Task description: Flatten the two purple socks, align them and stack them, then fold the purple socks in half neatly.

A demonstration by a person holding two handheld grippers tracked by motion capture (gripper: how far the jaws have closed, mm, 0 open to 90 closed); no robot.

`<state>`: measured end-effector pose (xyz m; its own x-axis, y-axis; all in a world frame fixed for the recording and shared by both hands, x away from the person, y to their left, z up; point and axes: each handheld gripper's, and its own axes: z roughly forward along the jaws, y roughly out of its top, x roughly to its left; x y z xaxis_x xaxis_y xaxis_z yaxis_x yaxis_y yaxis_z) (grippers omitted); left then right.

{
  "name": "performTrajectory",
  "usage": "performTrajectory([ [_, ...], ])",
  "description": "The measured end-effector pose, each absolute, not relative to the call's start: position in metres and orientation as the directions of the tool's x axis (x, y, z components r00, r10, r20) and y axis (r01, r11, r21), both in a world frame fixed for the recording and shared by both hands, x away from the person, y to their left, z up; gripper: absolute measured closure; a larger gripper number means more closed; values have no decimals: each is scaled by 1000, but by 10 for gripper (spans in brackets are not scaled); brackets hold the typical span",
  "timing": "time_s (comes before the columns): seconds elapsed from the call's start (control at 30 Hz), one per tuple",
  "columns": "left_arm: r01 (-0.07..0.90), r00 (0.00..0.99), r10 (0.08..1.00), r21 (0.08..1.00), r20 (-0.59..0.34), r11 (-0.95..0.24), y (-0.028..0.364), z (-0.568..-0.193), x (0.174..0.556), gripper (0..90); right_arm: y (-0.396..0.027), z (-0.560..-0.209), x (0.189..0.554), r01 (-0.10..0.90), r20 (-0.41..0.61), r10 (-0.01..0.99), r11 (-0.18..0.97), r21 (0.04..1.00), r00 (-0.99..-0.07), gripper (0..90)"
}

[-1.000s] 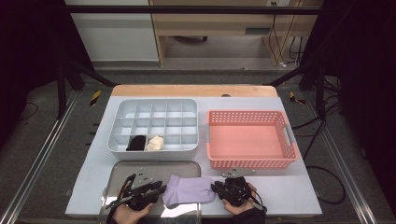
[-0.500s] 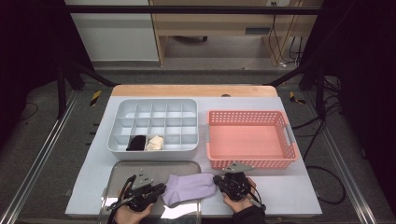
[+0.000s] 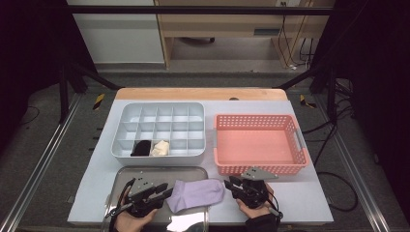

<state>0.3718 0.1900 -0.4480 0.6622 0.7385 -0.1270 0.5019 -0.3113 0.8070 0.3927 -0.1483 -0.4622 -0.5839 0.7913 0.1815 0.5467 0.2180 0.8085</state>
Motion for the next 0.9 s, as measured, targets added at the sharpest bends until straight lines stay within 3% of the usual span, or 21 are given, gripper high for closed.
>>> performTrajectory([
  [0.43,446,709,703,812,-65,-376,144,-441,380,886,-155,-467,389,544,175,793,220,810,-583,629],
  [0.9,481,731,674,783,-110,-393,117,-465,388,894,-147,-470,388,566,182,787,241,788,-589,637],
])
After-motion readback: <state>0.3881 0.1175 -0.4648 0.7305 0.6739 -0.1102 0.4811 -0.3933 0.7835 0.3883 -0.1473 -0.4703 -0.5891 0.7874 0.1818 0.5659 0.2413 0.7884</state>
